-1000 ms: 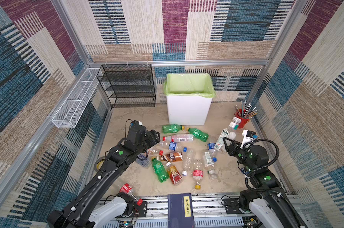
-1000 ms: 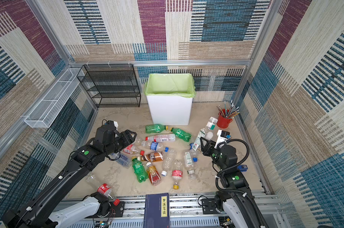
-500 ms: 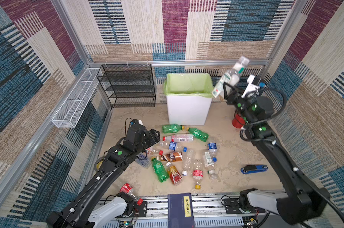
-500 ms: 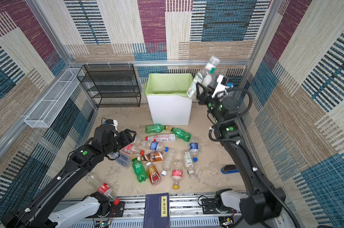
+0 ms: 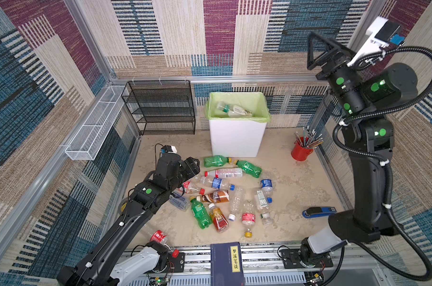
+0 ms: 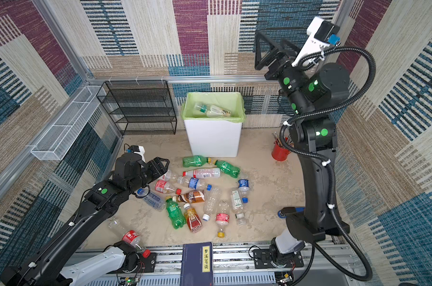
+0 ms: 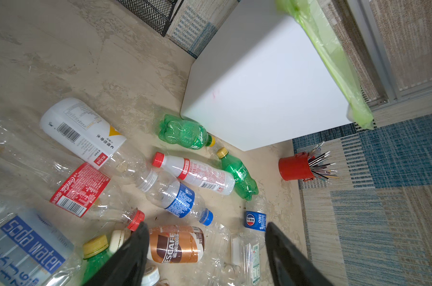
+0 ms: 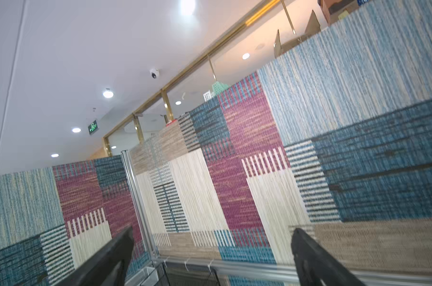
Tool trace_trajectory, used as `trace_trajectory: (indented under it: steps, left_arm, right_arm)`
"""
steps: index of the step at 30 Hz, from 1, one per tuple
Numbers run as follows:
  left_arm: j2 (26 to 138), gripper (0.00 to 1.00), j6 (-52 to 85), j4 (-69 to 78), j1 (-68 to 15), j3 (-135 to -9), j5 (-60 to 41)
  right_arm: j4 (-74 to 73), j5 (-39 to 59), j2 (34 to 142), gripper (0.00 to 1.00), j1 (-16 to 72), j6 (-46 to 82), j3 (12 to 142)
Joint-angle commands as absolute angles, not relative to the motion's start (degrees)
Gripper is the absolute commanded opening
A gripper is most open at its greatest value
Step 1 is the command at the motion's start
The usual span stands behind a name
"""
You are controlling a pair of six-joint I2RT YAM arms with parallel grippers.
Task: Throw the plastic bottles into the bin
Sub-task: 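Lift the green-label bottle with right gripper, carry over bin, open, then return right gripper over the pile while left lowers toward red-label bottle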
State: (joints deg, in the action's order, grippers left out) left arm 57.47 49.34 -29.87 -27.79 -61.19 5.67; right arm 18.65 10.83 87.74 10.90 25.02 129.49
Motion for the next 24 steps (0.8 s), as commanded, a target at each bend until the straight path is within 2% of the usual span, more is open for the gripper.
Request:
trace_trajectory:
  steps: [1,6,11,17,24]
  left_arm:
    - [57.04,0.75,48.38,-31.08,-27.43,-61.14,6.55]
    - [55.98,0.75,50.85,-34.71,-26.82,-58.83,5.8]
    - [54.33,0.75,54.74,-40.0,-25.89,-56.17,6.02]
    - [52.15,0.74,61.23,-51.2,-24.99,-55.86,11.33]
    - [50.49,0.74,69.41,-66.65,-22.25,-56.35,15.6]
  right_arm:
    - [23.96,8.42,80.75,0.98,10.72,23.79,112.22]
    - [25.46,8.81,67.31,0.94,10.72,28.7,80.42]
    - [28.04,12.66,59.72,0.87,10.72,37.26,59.18]
    - [29.64,16.78,57.23,0.83,10.74,41.87,46.29]
    - [30.06,16.79,55.77,0.84,10.8,41.61,41.67]
